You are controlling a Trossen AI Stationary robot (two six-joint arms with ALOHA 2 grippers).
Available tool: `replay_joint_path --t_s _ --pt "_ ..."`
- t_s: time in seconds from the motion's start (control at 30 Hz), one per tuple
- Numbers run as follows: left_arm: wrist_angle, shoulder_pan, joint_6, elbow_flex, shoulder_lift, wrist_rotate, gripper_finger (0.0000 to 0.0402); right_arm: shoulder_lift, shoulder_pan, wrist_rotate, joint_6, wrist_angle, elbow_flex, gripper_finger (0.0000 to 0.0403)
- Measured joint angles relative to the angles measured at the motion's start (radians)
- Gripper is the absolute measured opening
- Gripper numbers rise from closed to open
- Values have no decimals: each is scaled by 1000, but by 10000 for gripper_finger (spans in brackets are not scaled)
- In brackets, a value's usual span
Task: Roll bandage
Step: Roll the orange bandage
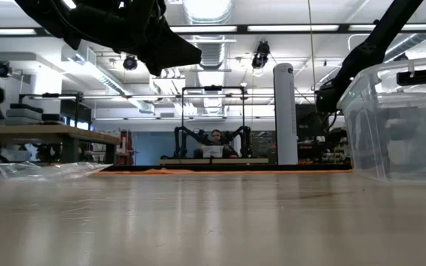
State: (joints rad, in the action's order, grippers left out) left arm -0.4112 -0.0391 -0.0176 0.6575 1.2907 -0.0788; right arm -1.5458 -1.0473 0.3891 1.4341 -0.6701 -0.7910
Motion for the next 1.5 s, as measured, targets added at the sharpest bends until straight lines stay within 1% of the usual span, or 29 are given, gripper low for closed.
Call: replay_joint_path --t_s 0.17,0.4,0.63,0.77,0.9,1.03,1.2,1.27,1.4,1.5 --pt "0 0 0 0 0 0 114 30 2 15 -13 -16 0 80" --pt "-1 0 0 0 0 0 114 41 5 23 -47 -30 0 49" --pt "-2 0 0 0 0 0 114 56 20 51 -118 -47 0 41" --pt "-8 0 0 0 -1 0 114 92 46 67 -177 -58 0 40" --pt "-6 0 -16 0 -15 -2 114 162 96 75 -246 -63 -2 39" --pt "32 -1 -45 0 -41 -39 114 272 179 88 -343 -75 -2 34" --pt "70 -18 -124 -10 -96 -144 114 430 318 100 -536 -64 -3 10" --pt "72 -36 -164 -16 -108 -176 114 482 367 111 -567 -74 -13 2" --pt "53 -94 -184 -3 -103 -180 114 546 409 117 -591 -110 -37 1" --pt "49 -133 -176 12 -84 -156 114 559 423 101 -644 -119 -41 1"
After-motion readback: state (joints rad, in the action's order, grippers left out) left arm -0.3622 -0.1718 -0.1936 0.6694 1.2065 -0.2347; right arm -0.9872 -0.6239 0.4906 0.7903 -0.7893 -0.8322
